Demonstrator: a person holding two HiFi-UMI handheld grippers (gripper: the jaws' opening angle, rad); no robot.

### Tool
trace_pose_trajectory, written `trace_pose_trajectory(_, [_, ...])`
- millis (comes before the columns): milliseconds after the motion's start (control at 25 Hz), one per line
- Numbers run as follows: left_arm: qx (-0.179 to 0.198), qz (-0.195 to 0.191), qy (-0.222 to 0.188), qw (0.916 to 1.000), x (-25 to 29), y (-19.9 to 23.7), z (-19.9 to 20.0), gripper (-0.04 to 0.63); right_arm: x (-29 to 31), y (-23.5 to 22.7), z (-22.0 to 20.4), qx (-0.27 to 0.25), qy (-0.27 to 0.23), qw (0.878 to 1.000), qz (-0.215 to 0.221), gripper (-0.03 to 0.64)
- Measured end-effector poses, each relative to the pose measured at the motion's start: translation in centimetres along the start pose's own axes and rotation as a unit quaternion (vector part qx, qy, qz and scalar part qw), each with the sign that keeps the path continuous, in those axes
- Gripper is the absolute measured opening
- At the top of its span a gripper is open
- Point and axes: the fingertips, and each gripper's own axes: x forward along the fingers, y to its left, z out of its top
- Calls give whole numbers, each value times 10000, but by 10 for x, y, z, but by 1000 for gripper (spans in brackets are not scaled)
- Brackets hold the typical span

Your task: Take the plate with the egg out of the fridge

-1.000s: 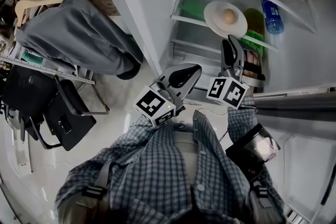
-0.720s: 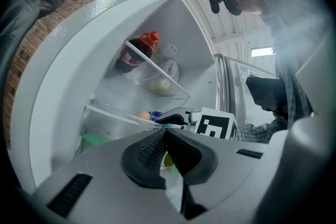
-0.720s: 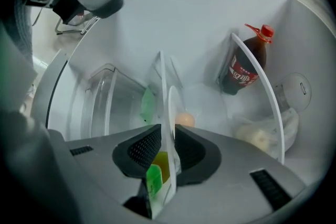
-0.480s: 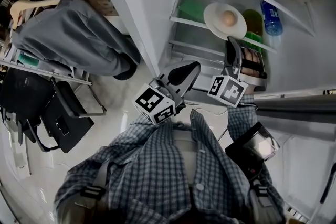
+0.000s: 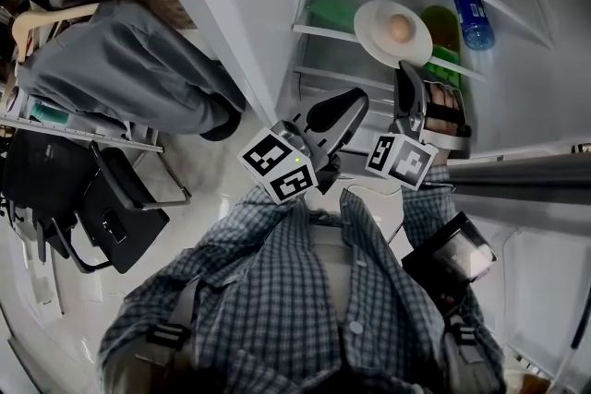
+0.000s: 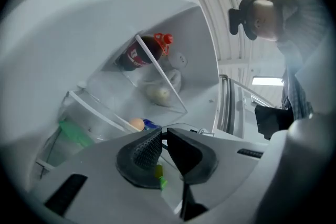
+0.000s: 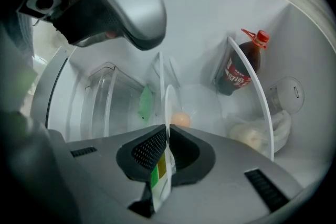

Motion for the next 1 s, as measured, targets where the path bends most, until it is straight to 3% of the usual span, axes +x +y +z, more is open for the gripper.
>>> trace_pose_trajectory(120, [-399,-168,-17,9991,12,-4,-1,22,-8,-6,2,-114,19,9999,17,25])
trace_pose_trajectory(200, [-766,-235,-53,9968,20,-6,-5,67,-14,-6,-3,-94,7,10000,-12,25])
trace_pose_trajectory(400, [-1679,-130,-171,9856,33,9,-14,144,-20,-6,-7,-69,24,10000,-51,25])
trace_pose_trajectory(560, [-2483,132,-424,9677,46,32,-12,152,-22,-5,-7,-83,21,9999,-81,25])
trace_pose_trajectory(800, [-3314,329,-616,9409,56,53,-16,152,-23,-3,-5,-114,-33,9999,-99,25])
trace_pose_trajectory(920, [-3559,153,-685,9319,62,54,-15,152,-24,-1,-4,-169,-72,9998,-95,25])
trace_pose_trajectory(1000, [-3924,-130,-870,9156,65,52,-11,150,-25,-1,-3,-194,-93,9997,-96,25])
